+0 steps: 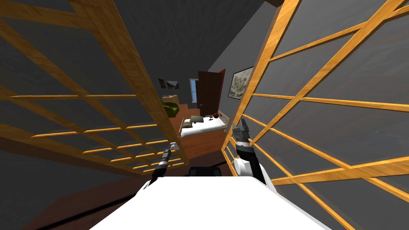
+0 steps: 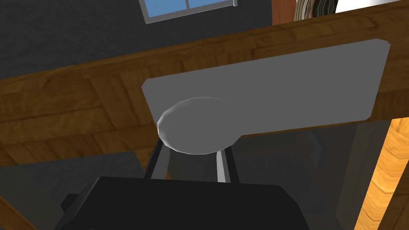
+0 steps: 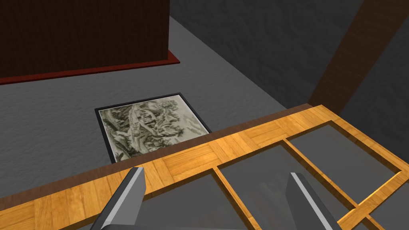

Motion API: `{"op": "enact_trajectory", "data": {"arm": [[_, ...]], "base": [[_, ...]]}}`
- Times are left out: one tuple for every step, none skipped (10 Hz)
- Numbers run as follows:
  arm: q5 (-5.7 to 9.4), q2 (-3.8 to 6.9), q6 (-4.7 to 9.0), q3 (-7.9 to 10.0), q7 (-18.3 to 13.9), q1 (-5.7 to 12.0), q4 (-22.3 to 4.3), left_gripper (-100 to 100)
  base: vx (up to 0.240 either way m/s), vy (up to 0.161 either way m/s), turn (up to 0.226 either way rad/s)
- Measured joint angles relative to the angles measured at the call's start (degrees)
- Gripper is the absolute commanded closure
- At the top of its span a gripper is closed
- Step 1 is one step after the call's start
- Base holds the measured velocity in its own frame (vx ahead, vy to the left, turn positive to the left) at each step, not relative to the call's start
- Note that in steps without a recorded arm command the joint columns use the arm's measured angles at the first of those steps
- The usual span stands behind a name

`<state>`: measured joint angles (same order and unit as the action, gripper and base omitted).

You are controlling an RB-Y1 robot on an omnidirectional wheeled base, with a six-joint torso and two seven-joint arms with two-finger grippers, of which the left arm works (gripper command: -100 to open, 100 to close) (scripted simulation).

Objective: Pull the door open

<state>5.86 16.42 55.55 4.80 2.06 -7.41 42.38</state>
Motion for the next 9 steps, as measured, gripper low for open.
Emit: {"op": "enact_trajectory", "data": {"arm": [[0.45, 0.02, -0.19, -0.22, -1.3, 0.05, 0.1, 100], [1.16, 0.06, -0.36, -0.54, -2.9, 0.12, 0.0, 100], [1.55, 0.0, -0.41, -0.68, -4.0, 0.29, -0.2, 100], [2.26, 0.04, -0.68, -0.95, -5.4, 0.2, 0.1, 100], [2.64, 0.04, -0.74, -1.12, -6.5, 0.4, -0.1, 100], [3.35, 0.17, -1.01, -1.39, -8.0, 0.46, -0.1, 100], [4.33, 0.24, -1.03, -1.72, -9.6, 0.57, -0.3, 100], [4.78, 0.17, -0.96, -1.95, -11.0, 0.96, -0.8, 100], [5.48, 0.14, -0.74, -2.26, -12.5, 1.54, -1.8, 100]], "base": [[-0.054, 0.024, -0.064], [-0.042, 0.018, -0.052], [-0.058, 0.016, -0.065], [-0.053, 0.017, -0.043], [-0.058, 0.017, -0.088], [-0.084, 0.029, -0.128], [-0.068, 0.027, -0.053], [-0.062, 0.018, -0.073], [-0.043, 0.01, -0.029]]}}
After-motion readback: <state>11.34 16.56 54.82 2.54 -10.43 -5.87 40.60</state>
